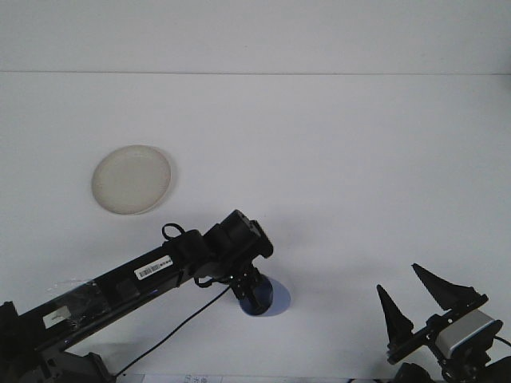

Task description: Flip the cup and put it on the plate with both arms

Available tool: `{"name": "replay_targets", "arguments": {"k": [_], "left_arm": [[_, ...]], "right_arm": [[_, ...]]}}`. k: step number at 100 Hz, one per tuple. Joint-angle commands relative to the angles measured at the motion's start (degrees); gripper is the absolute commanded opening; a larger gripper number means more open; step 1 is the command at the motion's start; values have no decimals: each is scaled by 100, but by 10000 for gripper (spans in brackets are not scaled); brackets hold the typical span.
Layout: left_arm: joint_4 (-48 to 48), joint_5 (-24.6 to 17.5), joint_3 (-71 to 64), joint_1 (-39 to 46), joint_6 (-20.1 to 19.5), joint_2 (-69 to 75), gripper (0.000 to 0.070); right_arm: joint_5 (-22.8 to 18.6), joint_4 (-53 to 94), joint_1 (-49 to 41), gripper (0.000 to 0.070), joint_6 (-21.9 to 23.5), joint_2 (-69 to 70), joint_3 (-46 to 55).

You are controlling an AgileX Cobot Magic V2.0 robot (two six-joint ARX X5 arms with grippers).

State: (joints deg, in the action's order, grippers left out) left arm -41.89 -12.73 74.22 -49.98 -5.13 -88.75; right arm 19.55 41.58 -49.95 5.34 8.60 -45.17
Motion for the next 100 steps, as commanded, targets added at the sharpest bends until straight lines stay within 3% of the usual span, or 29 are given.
{"name": "replay_targets", "arguments": {"k": [1, 29, 59, 100], "left_arm": [[-254, 278, 387, 107, -66, 168, 5], [-1161, 1674, 1351, 1851, -313, 960, 4], [-1113, 1681, 1622, 4522, -142, 472, 4], [-758, 1681, 2009, 5355, -15, -1290, 5]], "right_arm": [[9, -42, -66, 505, 7, 2, -13], [9, -42, -66, 505, 81, 2, -13], [0, -42, -66, 505, 286, 2, -13], [-4, -31, -66, 505, 389, 2, -13]]}}
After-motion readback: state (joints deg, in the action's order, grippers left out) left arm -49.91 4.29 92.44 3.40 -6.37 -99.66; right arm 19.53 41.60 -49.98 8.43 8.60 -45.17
